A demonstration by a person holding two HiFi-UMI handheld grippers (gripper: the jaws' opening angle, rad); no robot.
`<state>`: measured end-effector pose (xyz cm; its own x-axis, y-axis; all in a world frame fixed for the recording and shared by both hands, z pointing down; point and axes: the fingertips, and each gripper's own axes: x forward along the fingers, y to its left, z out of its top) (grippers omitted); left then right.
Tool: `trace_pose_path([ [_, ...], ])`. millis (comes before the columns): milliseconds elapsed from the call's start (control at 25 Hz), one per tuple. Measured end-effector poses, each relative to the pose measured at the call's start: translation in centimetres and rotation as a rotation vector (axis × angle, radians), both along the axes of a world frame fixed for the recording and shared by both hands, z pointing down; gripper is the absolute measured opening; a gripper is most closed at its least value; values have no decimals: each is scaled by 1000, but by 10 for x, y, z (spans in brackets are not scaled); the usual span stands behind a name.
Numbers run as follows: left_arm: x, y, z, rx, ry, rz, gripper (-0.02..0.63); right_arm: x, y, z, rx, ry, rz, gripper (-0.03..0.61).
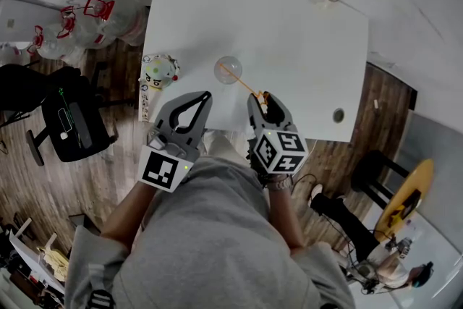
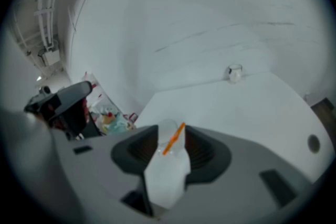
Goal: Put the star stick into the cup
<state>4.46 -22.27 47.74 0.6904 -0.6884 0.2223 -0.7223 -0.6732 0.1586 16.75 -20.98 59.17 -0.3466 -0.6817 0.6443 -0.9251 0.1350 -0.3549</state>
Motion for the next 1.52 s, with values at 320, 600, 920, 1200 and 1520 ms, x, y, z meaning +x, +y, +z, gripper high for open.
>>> trace_pose_path([
  [320, 9, 14, -3, 20, 3, 6, 29, 8, 14, -4, 11, 3, -2, 169],
  [600, 16, 30, -4, 15, 13, -6, 29, 13, 30, -8, 31, 6, -15, 169],
  [920, 26, 52, -9, 37, 19, 0, 29, 15, 49, -24, 94, -23, -38, 103],
  [1200, 36, 74, -12, 48, 35, 2, 29, 17, 71, -33, 131, -34, -47, 48],
  [1520, 41, 93, -15, 59, 40, 0, 29, 20, 92, -45, 172, -17, -65, 34],
])
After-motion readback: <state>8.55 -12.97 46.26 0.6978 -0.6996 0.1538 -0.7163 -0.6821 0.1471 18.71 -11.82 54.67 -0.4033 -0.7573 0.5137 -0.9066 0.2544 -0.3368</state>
